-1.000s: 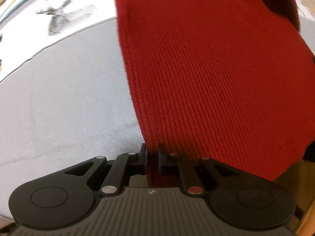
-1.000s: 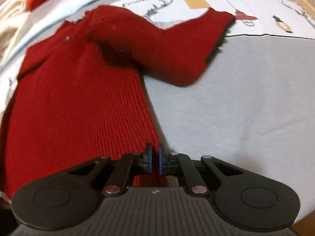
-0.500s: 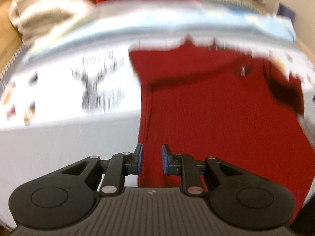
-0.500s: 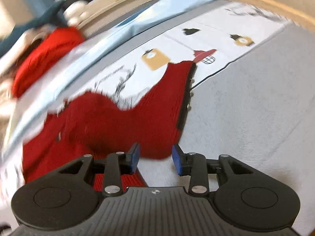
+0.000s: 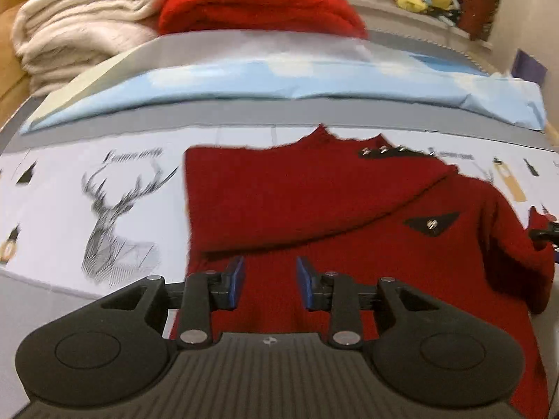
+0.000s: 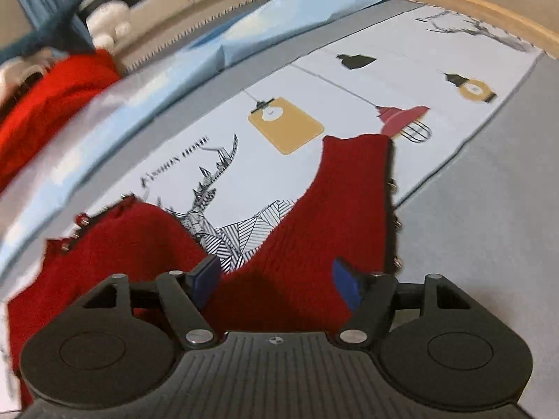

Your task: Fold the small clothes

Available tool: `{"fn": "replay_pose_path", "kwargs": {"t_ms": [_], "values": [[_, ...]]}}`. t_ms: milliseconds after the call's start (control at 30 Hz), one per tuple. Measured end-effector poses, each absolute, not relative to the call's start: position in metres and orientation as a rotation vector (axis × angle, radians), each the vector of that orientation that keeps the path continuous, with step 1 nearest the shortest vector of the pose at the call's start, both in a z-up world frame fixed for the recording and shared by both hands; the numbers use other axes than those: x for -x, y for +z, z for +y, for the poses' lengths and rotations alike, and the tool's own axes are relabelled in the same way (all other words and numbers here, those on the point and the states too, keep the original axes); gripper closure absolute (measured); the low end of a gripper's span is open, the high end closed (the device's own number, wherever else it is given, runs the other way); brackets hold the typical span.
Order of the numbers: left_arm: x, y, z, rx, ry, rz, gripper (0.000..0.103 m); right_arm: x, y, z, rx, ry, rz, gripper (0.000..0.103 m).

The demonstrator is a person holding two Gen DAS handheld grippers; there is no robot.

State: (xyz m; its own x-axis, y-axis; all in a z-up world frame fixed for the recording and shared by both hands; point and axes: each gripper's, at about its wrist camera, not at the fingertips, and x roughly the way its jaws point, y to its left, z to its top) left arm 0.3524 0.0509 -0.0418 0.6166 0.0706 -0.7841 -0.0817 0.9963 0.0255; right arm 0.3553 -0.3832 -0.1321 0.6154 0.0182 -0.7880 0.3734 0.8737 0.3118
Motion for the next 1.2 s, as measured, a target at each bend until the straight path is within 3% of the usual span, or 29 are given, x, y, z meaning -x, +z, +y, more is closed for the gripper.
{"fn": "replay_pose_path", "kwargs": {"t_ms": [167, 200, 233, 267, 400, 567, 667, 733, 900, 1000, 1067, 1200], "values": [[-0.36, -0.046, 0.053, 0.001, 0.076, 0.905, 0.067, -0.395, -0.152, -0.362, -0.238, -0.287, 1.005, 0.036], [-0.362, -0.046, 0.055, 0.01, 0.069, 0.904, 0.067, -0.4, -0.157, -0.359, -0.195, -0.29, 1.02, 0.046], [-0.363, -0.046, 0.056, 0.012, 0.069, 0.904, 0.067, -0.404, -0.159, -0.356, -0.154, -0.29, 1.023, 0.07], [-0.363, -0.045, 0.057, 0.01, 0.073, 0.904, 0.067, -0.407, -0.158, -0.354, -0.115, -0.287, 1.023, 0.084], [-0.368, -0.052, 0.061, 0.002, 0.083, 0.919, 0.067, -0.416, -0.138, -0.369, -0.165, -0.3, 0.923, 0.086], [-0.37, -0.055, 0.069, -0.002, 0.08, 0.918, 0.067, -0.387, -0.052, -0.427, -0.337, -0.295, 0.393, 0.087], [-0.369, -0.056, 0.074, 0.008, 0.078, 0.922, 0.067, -0.36, -0.04, -0.476, -0.427, -0.392, 0.179, 0.087], [-0.37, -0.057, 0.077, 0.026, 0.076, 0.934, 0.067, -0.356, -0.064, -0.517, -0.535, -0.482, 0.22, 0.085], [-0.372, -0.061, 0.073, 0.043, 0.068, 0.951, 0.067, -0.353, -0.164, -0.577, -0.873, -0.616, 0.538, 0.076], [-0.374, -0.064, 0.067, 0.04, 0.059, 0.96, 0.067, -0.341, -0.179, -0.586, -0.952, -0.66, 0.554, 0.077], [-0.374, -0.066, 0.065, 0.036, 0.054, 0.964, 0.067, -0.339, -0.176, -0.589, -0.985, -0.655, 0.55, 0.087], [-0.375, -0.067, 0.061, 0.037, 0.05, 0.968, 0.067, -0.341, -0.163, -0.582, -0.911, -0.6, 0.499, 0.093]]}}
